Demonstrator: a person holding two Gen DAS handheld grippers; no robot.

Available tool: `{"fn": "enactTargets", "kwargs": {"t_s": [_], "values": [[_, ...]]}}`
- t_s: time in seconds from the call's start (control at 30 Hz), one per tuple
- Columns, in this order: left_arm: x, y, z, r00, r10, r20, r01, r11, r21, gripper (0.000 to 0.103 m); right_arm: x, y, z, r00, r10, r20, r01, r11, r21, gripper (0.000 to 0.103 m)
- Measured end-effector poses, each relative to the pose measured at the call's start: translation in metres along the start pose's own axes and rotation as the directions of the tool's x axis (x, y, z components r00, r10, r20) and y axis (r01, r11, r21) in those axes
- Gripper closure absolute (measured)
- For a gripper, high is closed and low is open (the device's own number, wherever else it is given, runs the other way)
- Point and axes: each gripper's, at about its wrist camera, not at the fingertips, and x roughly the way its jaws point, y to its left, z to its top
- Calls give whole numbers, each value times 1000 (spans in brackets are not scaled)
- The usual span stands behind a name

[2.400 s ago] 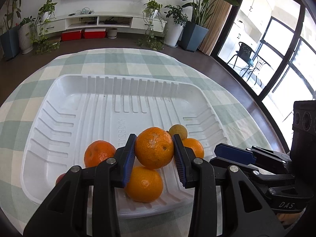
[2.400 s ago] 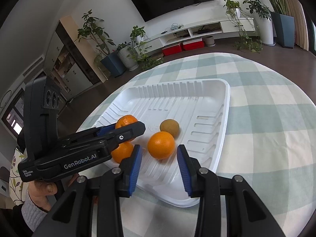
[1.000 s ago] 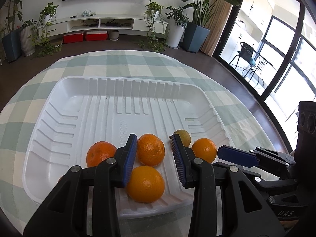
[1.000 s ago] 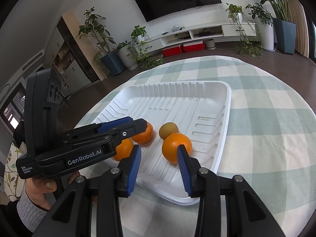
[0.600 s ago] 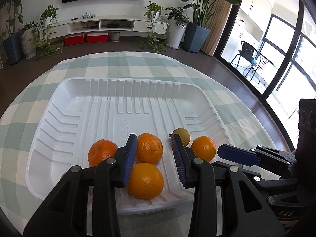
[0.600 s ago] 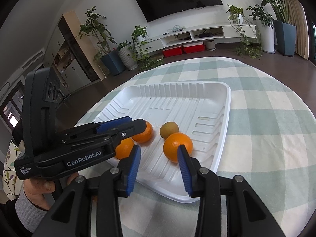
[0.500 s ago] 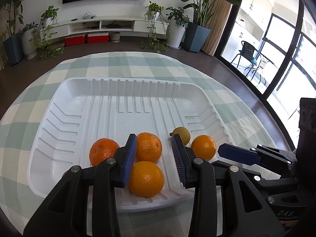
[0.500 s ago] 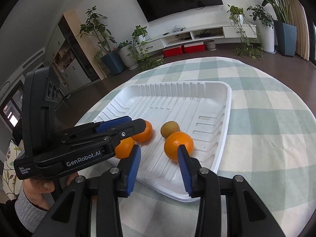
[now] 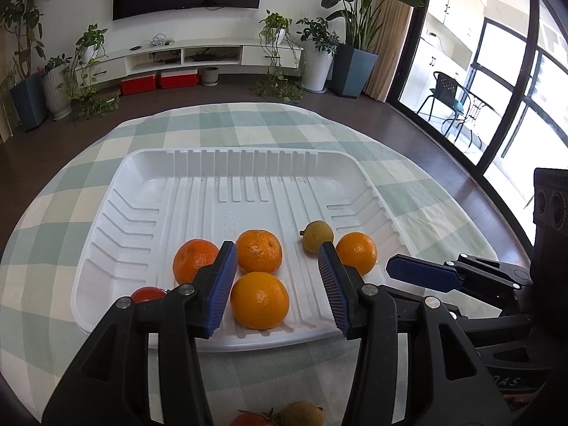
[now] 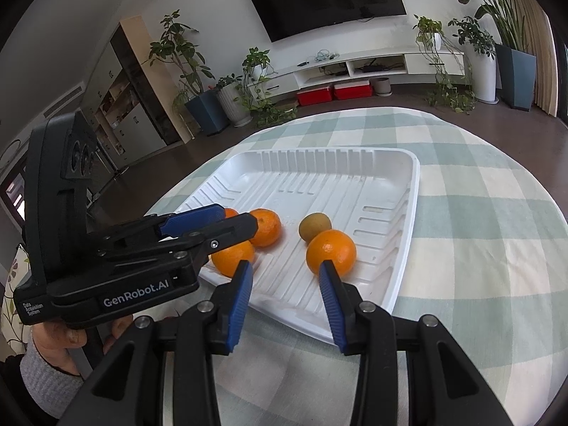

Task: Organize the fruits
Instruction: 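Withdraw both open tools from the tray toward the loose tomato and kiwi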

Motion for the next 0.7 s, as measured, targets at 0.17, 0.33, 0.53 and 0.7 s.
{"fn": "enactTargets", "kwargs": {"t_s": [0.17,0.33,0.53,0.7], "values": [[-13,-3,-5,1000,12,9,-12,1000,10,57,-3,5,-4,1000,7,4,-7,1000,-14,60],[-31,-5,-13,999,25,22,-25,1000,17,57,-8,15,-7,1000,14,16,-13,999,-40,60],[-53,-2,-28,998,50,30,-51,998,25,57,-14,27,-12,999,28,26,-26,996,-82,58],[-69,7,-47,997,72,22,-72,997,14,57,-18,41,-19,999,36,29,-31,991,-132,56]]}}
